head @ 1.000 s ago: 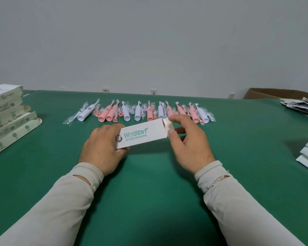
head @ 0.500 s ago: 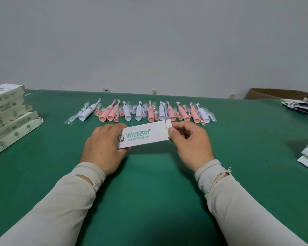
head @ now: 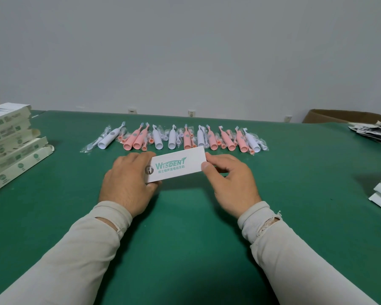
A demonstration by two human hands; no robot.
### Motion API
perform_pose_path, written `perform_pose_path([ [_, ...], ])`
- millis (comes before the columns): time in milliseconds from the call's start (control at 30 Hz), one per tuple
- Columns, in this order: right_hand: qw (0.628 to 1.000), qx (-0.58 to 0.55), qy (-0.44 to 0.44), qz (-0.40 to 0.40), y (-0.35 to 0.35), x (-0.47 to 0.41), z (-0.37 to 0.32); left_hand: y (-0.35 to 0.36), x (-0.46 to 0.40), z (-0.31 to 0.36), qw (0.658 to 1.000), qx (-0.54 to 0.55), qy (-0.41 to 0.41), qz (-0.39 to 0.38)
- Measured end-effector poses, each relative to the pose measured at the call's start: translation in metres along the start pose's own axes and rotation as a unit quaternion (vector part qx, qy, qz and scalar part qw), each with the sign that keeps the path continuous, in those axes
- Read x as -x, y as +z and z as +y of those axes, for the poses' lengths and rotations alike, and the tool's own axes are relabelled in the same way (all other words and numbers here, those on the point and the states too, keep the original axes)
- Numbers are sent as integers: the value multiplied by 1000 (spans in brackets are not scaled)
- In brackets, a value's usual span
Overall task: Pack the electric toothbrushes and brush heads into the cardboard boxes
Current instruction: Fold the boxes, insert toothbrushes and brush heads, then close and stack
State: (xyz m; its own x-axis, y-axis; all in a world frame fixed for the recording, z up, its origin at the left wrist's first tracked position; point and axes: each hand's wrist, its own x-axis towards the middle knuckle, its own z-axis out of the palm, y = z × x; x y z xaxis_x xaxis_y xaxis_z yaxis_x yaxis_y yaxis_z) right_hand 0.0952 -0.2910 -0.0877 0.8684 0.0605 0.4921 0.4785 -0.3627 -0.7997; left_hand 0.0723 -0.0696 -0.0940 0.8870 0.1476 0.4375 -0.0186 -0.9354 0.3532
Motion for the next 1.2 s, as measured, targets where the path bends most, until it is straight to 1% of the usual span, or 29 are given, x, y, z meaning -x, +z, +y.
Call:
perform_pose_path([
  [67,1000,25,-8,-9,2,1,2,0,1,0,1000,-1,-4,-3],
  [133,1000,13,6,-9,1,-1,3,0,2,1,1000,3,-6,-3],
  [200,999,-24,30,-9,1,-2,5,0,3,2,1000,24,-6,-6],
  [267,994,-89,71,3,4,-2,4,2,4,4,998,62,8,-18],
  [333,975,-171,135,37,8,-4,3,5,7,6,994,95,33,-31],
  [400,946,-253,189,71,9,-5,2,8,9,12,990,130,54,-32],
  [433,932,-286,210,77,9,-5,1,9,11,15,986,151,62,-29],
  [500,912,-324,246,63,13,1,-2,13,16,26,979,186,84,-30],
  [600,919,-282,276,15,25,17,-10,17,24,40,969,214,119,-36],
  [667,931,-227,286,-12,30,24,-15,15,27,46,965,234,112,-35],
  [733,934,-194,299,-22,29,29,-19,13,29,48,964,244,99,-32],
  [767,932,-189,310,-11,25,31,-21,12,30,49,963,251,93,-32],
  [867,922,-190,332,56,5,33,-20,14,35,54,955,282,80,-47],
  [1000,909,-219,344,88,-17,36,-19,17,40,68,935,340,70,-79],
  [1033,908,-213,345,110,-21,37,-20,17,41,74,932,345,67,-86],
  [1133,906,-145,328,225,-37,41,-21,17,38,93,931,348,64,-93],
  [1200,902,-123,308,277,-57,44,-23,15,33,108,930,352,53,-98],
])
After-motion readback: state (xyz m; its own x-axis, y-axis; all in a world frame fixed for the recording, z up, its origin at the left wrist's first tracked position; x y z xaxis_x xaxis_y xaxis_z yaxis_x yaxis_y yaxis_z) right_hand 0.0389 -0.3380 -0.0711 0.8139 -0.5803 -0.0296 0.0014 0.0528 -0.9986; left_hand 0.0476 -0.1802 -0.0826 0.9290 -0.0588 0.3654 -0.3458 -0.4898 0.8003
